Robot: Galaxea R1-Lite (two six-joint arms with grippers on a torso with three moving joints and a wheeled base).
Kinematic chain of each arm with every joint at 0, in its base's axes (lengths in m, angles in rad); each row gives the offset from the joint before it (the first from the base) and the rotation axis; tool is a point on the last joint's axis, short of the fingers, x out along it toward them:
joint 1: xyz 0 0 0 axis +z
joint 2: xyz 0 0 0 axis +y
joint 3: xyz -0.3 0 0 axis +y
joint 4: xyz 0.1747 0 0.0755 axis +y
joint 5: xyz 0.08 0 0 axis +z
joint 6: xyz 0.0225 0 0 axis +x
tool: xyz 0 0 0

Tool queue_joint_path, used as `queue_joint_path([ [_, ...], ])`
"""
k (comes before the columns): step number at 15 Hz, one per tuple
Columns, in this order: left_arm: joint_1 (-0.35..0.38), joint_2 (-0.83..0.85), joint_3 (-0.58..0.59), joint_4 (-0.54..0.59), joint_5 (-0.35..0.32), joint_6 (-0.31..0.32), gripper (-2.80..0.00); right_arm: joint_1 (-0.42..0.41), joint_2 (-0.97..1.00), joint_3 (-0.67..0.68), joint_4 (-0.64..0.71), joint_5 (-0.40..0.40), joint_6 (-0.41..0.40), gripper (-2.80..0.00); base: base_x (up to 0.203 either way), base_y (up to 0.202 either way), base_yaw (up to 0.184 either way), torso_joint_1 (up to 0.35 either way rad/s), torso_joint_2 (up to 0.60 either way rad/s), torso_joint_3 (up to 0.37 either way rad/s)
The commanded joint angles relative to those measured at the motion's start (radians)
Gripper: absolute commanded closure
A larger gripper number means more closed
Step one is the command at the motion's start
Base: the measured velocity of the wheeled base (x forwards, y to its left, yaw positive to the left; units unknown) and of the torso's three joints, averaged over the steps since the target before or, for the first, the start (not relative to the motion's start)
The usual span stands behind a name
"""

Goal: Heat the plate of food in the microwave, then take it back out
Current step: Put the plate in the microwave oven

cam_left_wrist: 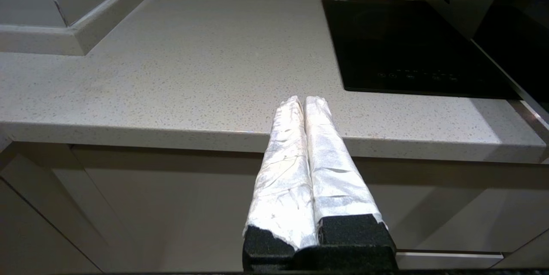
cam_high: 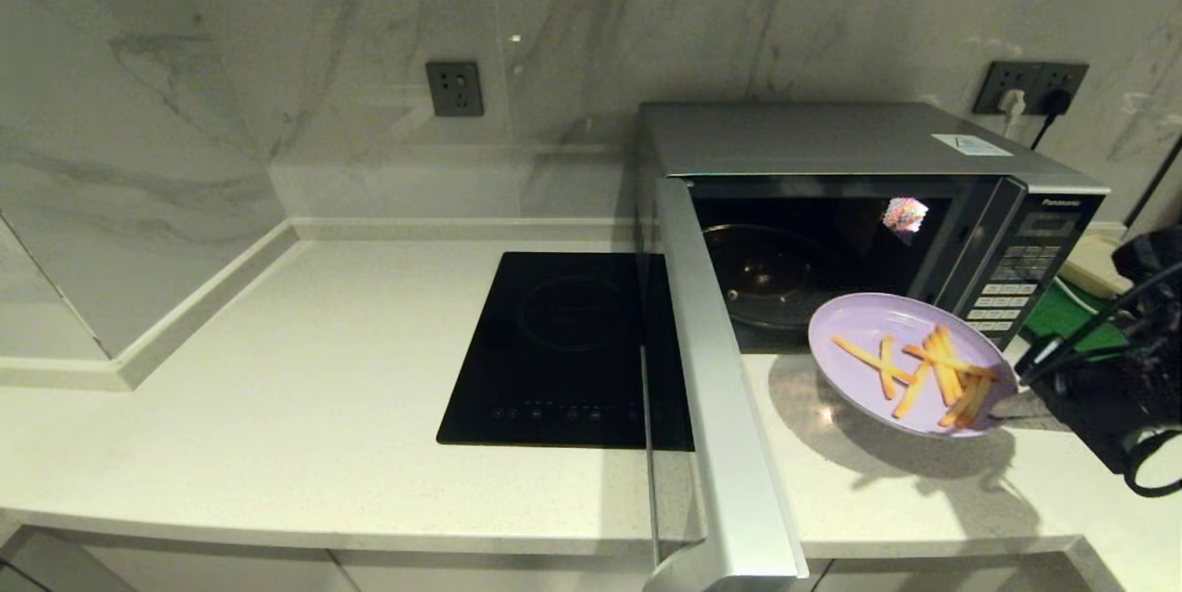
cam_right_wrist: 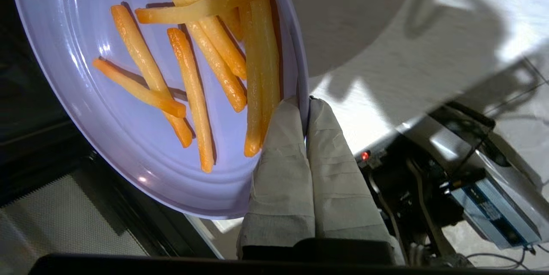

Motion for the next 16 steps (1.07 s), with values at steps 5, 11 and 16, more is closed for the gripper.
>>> queue_joint_path([
  [5,0.000,0.000,0.000,0.000,0.000,-0.001,0.00,0.203,0.199,-0.300,0.093,-0.100,0.212,0.00,0.000,0.000,0.000,0.000,0.00,0.000],
  [11,0.000,0.000,0.000,0.000,0.000,-0.001,0.00,0.274,0.319,-0.468,0.095,-0.107,0.374,0.00,0.000,0.000,0.000,0.000,0.00,0.000],
  [16,0.000,0.000,0.000,0.000,0.000,-0.001,0.00,0.286,0.420,-0.620,0.096,-0.183,0.418,0.00,0.000,0.000,0.000,0.000,0.00,0.000],
])
